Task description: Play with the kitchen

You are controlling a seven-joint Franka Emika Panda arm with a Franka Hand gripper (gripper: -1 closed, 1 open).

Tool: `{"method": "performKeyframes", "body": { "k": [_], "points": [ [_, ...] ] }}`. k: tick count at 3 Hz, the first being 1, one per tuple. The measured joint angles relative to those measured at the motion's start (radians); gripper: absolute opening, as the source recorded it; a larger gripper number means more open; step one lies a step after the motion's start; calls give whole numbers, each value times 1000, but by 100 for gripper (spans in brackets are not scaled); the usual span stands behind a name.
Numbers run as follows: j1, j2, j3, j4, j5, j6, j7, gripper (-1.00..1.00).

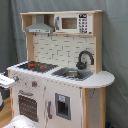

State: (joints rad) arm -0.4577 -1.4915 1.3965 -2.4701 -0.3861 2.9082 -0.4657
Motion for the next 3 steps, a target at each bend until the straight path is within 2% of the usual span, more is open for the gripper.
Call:
{"method": "performKeyframes", "body": {
  "k": [2, 3],
  "points": [
    [69, 31, -87, 3, 1, -16, -194, 100],
    [85, 34, -144, -1, 1, -17, -295, 100]
  ]
}}
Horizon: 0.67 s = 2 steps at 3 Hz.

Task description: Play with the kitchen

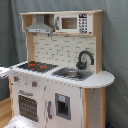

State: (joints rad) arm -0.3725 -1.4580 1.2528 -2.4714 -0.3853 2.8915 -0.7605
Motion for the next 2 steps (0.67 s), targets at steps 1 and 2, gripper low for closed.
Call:
{"method": "performKeyframes", "body": {
  "k": [1, 2],
  "points": [
    [-6, 0, -67, -10, 0, 12, -78, 100],
    [-36, 6, -140, -26, 0, 57, -136, 100]
  ]
}}
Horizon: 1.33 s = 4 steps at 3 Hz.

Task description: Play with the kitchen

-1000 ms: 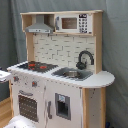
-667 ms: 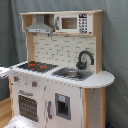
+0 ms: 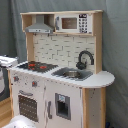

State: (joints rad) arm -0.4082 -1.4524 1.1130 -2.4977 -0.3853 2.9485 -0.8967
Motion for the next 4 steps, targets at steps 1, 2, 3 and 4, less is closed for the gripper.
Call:
{"method": "performKeyframes", "body": {
  "k": [1, 2, 3, 4],
  "points": [
    [-56, 13, -42, -30, 0, 77, -38, 100],
    [-126, 25, -63, -45, 0, 151, -57, 100],
    [-213, 38, -89, -45, 0, 233, -67, 100],
    [-287, 51, -114, -44, 0, 304, -75, 100]
  ]
}}
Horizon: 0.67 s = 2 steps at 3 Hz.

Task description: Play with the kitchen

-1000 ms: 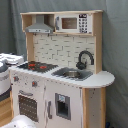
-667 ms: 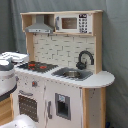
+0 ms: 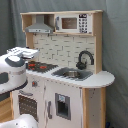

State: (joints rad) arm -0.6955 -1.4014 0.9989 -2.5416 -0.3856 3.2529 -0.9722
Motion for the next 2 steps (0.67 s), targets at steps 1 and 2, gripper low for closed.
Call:
{"method": "performKeyframes", "body": {
  "k": [1, 2],
  "points": [
    [-70, 19, -21, 7, 0, 69, -9, 100],
    [-150, 53, -32, 33, 0, 133, -27, 100]
  ]
}}
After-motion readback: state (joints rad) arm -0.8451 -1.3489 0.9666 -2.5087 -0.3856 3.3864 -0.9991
